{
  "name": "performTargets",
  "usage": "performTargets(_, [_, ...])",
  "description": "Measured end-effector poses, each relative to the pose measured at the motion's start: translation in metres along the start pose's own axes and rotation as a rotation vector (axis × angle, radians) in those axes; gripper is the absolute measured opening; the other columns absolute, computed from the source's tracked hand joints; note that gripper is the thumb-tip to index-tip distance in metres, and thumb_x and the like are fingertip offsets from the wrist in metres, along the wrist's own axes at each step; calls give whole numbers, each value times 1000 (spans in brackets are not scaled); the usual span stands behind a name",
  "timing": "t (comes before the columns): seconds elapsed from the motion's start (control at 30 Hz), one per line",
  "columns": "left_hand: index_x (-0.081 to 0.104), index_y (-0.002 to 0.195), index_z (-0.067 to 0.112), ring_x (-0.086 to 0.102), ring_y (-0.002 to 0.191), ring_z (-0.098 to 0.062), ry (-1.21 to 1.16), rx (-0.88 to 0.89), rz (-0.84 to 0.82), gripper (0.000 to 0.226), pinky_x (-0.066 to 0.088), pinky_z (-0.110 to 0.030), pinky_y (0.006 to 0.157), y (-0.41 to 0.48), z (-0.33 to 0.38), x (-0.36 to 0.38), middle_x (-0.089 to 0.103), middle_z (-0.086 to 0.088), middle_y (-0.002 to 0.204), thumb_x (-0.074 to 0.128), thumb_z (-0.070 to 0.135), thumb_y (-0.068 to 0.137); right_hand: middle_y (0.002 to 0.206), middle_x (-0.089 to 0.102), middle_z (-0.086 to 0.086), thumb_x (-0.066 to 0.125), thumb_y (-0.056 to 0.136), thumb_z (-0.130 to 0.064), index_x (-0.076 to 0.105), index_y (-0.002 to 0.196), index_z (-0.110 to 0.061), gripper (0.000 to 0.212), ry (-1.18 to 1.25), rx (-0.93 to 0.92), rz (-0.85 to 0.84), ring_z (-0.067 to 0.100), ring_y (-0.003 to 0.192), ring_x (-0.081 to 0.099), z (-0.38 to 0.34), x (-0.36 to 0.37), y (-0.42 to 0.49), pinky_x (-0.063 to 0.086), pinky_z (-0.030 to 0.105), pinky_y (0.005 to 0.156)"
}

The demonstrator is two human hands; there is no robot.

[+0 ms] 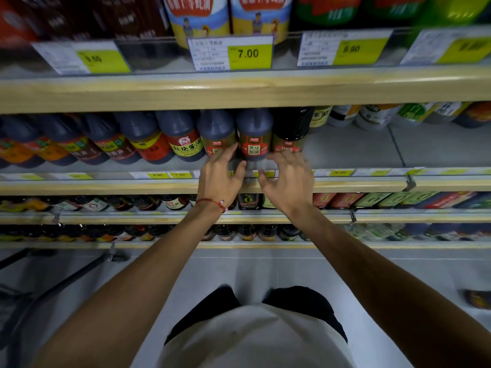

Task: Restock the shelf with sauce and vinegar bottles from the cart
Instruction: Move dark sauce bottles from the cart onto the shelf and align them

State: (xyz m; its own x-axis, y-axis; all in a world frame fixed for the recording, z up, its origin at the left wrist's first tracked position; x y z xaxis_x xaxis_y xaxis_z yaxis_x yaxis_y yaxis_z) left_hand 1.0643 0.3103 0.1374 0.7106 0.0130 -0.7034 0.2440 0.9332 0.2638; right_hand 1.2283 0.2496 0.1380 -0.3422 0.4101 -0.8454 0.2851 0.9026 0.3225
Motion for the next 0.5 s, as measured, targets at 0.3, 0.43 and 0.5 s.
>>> performTargets(0.3, [62,132,19,57,110,-31,594,129,-105,53,51,-45,82,-61,12,-46,64,-3,122,50,47,89,109,71,7,61,83,-46,73,112,-12,46,-124,-382,-127,33,106,61,-45,-17,-30,48,45,92])
performTargets(0.43, [61,134,19,56,112,-30,683,81,-125,55,49,-45,84,-95,-4,-72,64,-3,124,48,51,91,112,69,7,58,84,-51,71,116,-11,53,-122,-509,-180,32,110,59,-81,-12,-50,47,45,94])
performTargets(0.5, [60,134,19,56,110,-30,707,61,-123,56,49,-45,84,-112,-12,-90,64,-3,123,47,53,91,115,67,7,57,84,-53,67,122,-12,57,-132,-565,-213,32,111,59,-104,-8,-61,47,45,95])
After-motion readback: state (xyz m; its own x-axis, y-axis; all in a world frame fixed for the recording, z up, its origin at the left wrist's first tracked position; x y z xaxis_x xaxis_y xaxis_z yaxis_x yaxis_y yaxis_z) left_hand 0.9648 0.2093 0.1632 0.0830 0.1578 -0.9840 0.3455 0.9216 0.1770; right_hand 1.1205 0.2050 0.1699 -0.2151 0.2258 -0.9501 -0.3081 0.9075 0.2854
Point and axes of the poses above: each hand's wrist, its own y-axis towards the middle knuckle, its own x-axis out of the palm, z = x × y, the point moved 8 cm from there along y, towards the middle knuckle
